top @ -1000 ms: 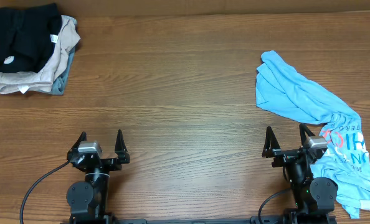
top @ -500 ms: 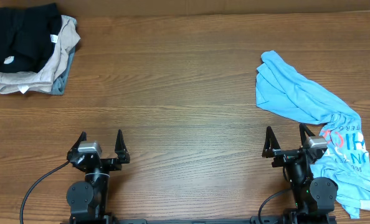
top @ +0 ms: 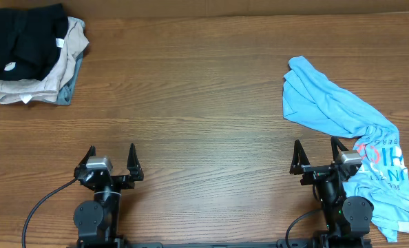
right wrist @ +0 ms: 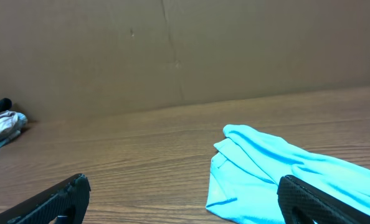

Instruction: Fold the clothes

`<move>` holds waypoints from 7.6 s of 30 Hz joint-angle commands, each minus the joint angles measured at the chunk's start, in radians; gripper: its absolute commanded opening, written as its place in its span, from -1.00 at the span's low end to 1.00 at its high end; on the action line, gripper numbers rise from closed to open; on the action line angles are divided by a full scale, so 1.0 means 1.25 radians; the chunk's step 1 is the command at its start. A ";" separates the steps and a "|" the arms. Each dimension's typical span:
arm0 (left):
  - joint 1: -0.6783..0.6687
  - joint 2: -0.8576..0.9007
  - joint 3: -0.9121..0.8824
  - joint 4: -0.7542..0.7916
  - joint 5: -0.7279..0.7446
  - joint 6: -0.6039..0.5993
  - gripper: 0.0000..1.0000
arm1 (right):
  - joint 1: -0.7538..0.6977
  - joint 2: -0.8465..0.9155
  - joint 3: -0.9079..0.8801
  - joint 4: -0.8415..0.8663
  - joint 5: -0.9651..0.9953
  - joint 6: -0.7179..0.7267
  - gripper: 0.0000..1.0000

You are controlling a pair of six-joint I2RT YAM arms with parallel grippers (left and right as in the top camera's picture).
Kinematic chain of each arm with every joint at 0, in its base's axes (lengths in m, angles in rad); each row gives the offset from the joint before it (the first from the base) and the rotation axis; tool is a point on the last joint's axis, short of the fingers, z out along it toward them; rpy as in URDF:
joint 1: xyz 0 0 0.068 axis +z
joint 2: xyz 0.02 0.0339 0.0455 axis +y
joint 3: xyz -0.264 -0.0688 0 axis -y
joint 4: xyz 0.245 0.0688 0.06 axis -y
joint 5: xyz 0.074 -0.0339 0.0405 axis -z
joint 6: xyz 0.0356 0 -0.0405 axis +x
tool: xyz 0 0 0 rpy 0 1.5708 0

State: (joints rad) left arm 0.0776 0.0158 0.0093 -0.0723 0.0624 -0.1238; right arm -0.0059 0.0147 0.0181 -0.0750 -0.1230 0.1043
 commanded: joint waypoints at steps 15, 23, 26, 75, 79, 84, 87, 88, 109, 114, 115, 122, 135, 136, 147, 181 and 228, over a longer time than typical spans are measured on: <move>-0.009 -0.009 -0.004 -0.002 -0.011 0.010 1.00 | -0.001 -0.009 -0.008 0.003 0.008 0.000 1.00; -0.009 -0.009 -0.004 -0.002 -0.011 0.010 1.00 | -0.001 -0.009 -0.008 0.003 0.008 0.000 1.00; -0.009 -0.009 -0.004 -0.002 -0.011 0.010 1.00 | -0.001 -0.009 -0.008 0.003 0.008 0.000 1.00; -0.009 -0.009 -0.004 -0.002 -0.050 0.093 1.00 | -0.001 -0.009 -0.008 0.016 0.008 0.000 1.00; -0.009 -0.009 -0.004 -0.003 -0.032 0.092 0.99 | -0.001 -0.009 -0.008 0.054 -0.023 0.000 1.00; -0.009 -0.009 -0.003 0.066 -0.029 0.078 1.00 | -0.001 -0.009 0.002 0.116 -0.077 0.000 1.00; -0.009 -0.009 0.016 0.087 -0.027 0.074 1.00 | -0.001 -0.009 0.052 0.103 -0.083 0.040 1.00; -0.009 -0.009 0.035 0.075 -0.022 0.075 1.00 | -0.001 -0.009 0.073 0.095 -0.083 0.053 1.00; -0.009 0.610 0.656 -0.194 0.143 0.103 1.00 | -0.001 0.496 0.774 -0.394 -0.061 0.057 1.00; -0.009 0.881 0.891 -0.380 0.170 0.124 1.00 | -0.001 0.746 0.961 -0.580 -0.061 0.056 1.00; -0.009 0.921 0.919 -0.402 0.173 0.124 1.00 | -0.001 0.796 0.988 -0.605 -0.062 0.057 1.00; -0.009 1.142 0.963 -0.417 0.179 0.123 1.00 | -0.001 1.050 1.028 -0.589 -0.076 0.061 1.00; -0.010 1.451 0.963 -0.406 0.237 0.109 0.98 | 0.004 1.369 1.028 -0.537 -0.089 0.061 0.43; -0.010 1.456 0.963 -0.405 0.237 0.109 0.95 | 0.006 1.387 1.028 -0.539 -0.076 0.065 0.42; -0.010 1.456 0.967 -0.398 0.235 0.118 0.89 | 0.038 1.476 0.982 -0.492 0.100 0.169 0.38; -0.010 1.435 1.310 -0.591 0.193 0.117 0.81 | 0.041 1.476 0.771 -0.195 0.096 0.235 0.13; 0.015 1.435 1.310 -0.574 -0.069 0.118 0.95 | 0.417 1.387 1.377 -0.974 -0.038 0.268 0.05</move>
State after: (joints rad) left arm 0.1005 1.8347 1.6196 -0.7933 -0.0658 0.0078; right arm 0.6117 1.8439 1.6840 -1.2480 -0.2565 0.4007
